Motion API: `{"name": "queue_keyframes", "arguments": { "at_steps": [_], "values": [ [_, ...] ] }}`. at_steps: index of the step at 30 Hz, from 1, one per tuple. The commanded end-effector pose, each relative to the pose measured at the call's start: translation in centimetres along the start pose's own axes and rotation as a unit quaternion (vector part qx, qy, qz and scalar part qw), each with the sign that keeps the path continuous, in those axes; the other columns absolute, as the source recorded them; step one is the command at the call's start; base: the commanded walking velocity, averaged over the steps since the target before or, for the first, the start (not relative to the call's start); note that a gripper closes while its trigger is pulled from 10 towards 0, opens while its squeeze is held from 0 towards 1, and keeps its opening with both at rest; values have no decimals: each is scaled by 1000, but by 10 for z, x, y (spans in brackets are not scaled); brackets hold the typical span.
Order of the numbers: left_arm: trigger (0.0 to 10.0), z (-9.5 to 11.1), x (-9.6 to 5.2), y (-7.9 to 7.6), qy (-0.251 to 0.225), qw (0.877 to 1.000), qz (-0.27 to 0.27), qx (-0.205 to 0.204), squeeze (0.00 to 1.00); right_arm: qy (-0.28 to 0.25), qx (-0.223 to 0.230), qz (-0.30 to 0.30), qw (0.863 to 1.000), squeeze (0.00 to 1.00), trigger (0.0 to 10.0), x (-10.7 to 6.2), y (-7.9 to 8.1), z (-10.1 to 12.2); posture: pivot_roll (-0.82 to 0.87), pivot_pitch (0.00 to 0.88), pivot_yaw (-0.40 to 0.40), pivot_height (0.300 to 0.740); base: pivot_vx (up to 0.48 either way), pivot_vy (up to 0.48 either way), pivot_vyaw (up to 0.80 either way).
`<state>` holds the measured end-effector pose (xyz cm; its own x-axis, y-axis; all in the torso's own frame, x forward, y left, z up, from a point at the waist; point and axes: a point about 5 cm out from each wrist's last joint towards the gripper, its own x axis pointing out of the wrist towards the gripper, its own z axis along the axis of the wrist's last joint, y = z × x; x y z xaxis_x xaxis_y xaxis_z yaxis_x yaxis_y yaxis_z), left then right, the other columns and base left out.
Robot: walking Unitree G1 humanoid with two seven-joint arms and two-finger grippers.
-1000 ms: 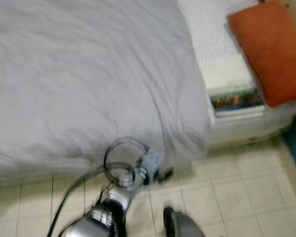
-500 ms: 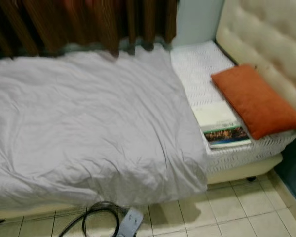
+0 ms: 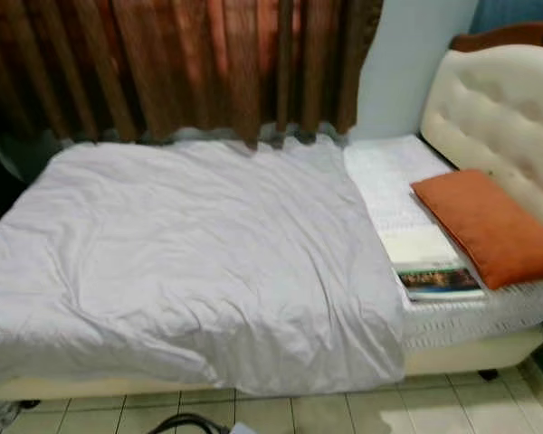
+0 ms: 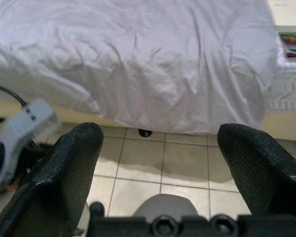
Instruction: Clean up the room
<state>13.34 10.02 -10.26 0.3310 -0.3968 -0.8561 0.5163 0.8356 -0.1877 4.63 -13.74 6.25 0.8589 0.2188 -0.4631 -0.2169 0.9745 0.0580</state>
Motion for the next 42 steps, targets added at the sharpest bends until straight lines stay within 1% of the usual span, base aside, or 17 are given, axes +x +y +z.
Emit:
{"name": "queue_keyframes", "arguments": {
  "at_steps": [1, 23, 24, 42],
  "values": [
    [10000, 295, -57, -116, -459, 854, -119, 214, 1000, 13, 0, 2, 1000, 0, 10000, -8, 3, -2, -328, 547, 120, 740, 0, 0, 0],
    [10000, 295, -57, -116, -459, 854, -119, 214, 1000, 13, 0, 2, 1000, 0, 10000, -8, 3, -2, -328, 547, 120, 740, 0, 0, 0],
    [10000, 284, -52, -84, -451, 866, -91, 197, 1000, 2, -3, -1, 1000, 0, 10000, 0, -1, 0, -321, 0, 0, 740, 0, 0, 0],
    [10000, 284, -52, -84, -451, 866, -91, 197, 1000, 2, -3, -1, 1000, 0, 10000, 0, -1, 0, -321, 0, 0, 740, 0, 0, 0]
  ]
}}
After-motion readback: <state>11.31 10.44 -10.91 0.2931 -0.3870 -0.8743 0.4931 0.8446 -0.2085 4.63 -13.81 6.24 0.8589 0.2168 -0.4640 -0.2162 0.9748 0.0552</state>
